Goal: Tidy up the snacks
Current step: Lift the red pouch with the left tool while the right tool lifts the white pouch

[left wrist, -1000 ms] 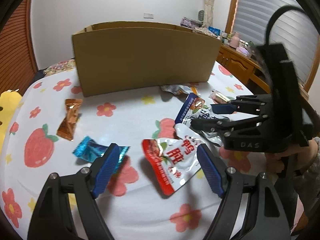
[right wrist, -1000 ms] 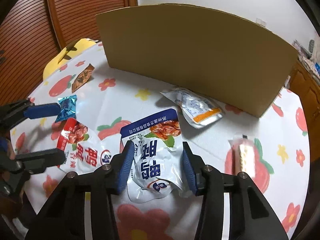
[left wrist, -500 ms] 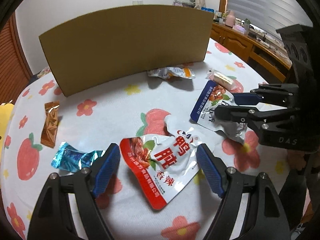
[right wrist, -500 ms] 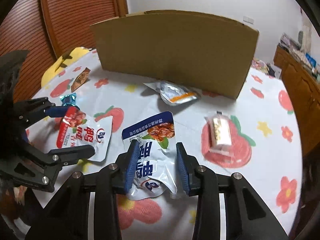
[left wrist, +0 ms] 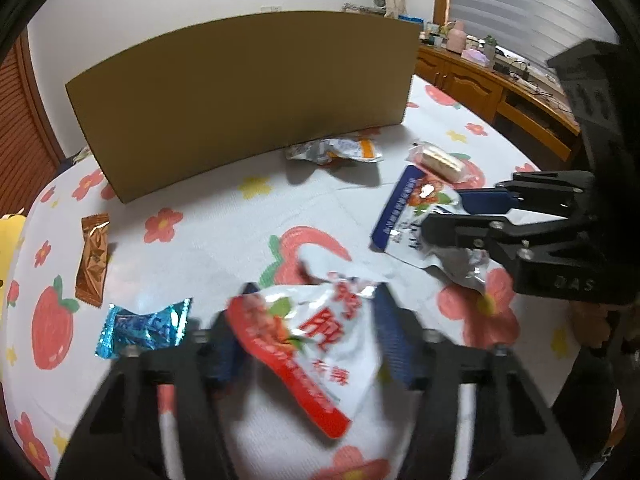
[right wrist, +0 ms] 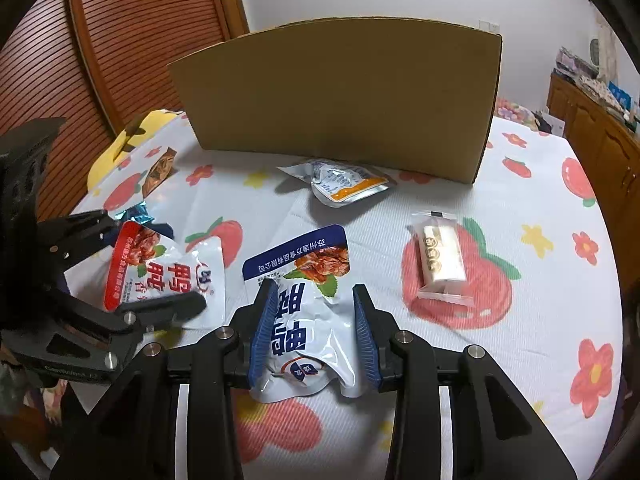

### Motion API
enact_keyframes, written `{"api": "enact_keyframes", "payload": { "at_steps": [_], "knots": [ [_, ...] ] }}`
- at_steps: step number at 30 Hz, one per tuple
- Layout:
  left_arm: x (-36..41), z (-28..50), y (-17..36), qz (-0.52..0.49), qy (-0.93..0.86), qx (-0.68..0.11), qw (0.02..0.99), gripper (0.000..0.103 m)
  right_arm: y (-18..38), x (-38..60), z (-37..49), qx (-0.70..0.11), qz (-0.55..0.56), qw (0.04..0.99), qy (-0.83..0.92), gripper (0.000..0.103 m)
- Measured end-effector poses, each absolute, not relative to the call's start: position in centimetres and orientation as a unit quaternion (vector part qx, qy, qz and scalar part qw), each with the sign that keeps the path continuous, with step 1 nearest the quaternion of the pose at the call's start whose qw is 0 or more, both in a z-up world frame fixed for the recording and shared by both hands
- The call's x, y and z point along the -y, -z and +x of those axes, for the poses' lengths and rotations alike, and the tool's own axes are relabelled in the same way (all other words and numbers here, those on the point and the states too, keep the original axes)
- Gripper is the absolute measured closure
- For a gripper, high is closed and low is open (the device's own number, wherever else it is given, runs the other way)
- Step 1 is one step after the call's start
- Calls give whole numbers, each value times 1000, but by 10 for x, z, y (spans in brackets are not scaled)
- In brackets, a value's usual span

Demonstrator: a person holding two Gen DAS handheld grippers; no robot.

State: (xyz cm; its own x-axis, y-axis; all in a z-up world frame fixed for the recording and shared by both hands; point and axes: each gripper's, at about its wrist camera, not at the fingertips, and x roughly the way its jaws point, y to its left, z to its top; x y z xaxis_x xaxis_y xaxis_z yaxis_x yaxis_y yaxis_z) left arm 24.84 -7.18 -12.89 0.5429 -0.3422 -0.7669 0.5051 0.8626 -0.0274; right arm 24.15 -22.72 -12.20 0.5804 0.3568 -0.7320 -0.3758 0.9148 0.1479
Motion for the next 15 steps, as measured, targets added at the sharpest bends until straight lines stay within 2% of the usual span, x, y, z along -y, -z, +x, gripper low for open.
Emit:
{"api": "enact_keyframes", "payload": {
  "at_steps": [6, 8, 15],
  "knots": [
    [68, 237, 126, 74, 249, -409, 875, 76, 121, 231, 242, -409, -9, 889, -206, 65],
    [67, 231, 125, 69, 249, -406, 877, 80, 121, 231, 243, -408, -9, 889, -206, 65],
    [70, 214, 120, 82, 240, -384, 888, 81, 121, 231, 242, -409, -8, 889, -207, 65]
  ]
}}
